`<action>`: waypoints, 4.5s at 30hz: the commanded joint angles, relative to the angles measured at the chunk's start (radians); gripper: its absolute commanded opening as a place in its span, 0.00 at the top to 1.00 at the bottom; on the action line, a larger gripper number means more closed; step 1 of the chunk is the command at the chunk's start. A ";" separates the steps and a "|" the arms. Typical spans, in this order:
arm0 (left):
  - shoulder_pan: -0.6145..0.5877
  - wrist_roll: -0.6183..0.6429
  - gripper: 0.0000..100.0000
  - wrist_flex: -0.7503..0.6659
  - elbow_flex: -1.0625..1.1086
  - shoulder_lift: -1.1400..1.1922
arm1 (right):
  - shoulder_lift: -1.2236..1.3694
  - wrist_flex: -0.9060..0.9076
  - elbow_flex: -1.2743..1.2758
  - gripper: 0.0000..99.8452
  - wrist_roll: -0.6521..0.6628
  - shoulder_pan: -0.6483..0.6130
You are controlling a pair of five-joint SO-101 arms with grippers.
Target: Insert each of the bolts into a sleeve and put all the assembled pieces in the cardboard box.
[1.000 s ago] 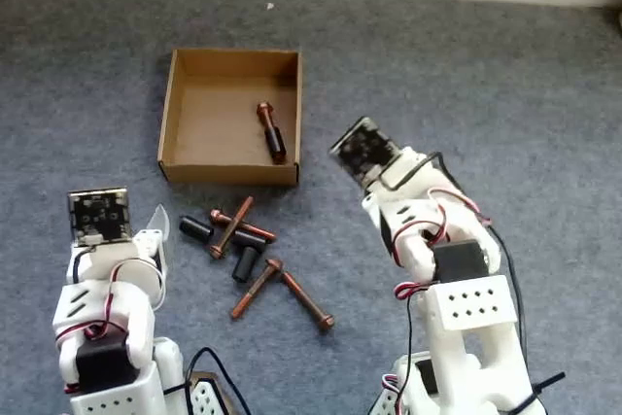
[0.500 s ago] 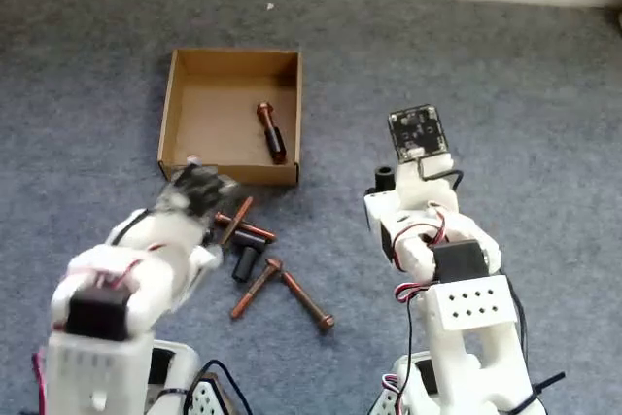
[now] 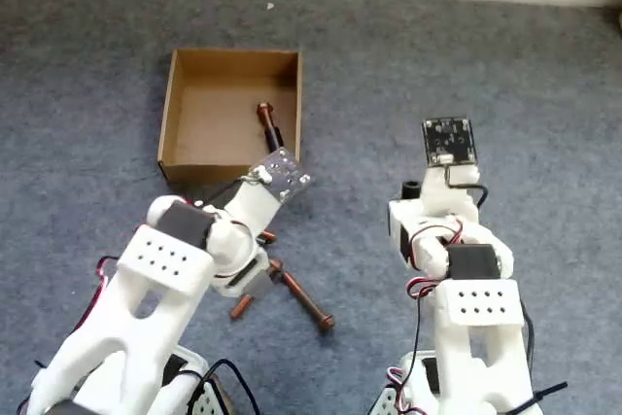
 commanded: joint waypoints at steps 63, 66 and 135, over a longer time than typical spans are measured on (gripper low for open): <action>0.097 0.115 1.00 -0.298 -0.068 0.424 | -0.185 0.022 0.074 1.00 -0.003 0.013; 0.097 0.117 1.00 -0.264 -0.068 0.289 | -0.367 0.027 0.079 1.00 -0.003 -0.035; 0.185 0.666 0.99 -0.325 0.143 -0.789 | -0.700 -0.334 0.518 1.00 -0.008 -0.743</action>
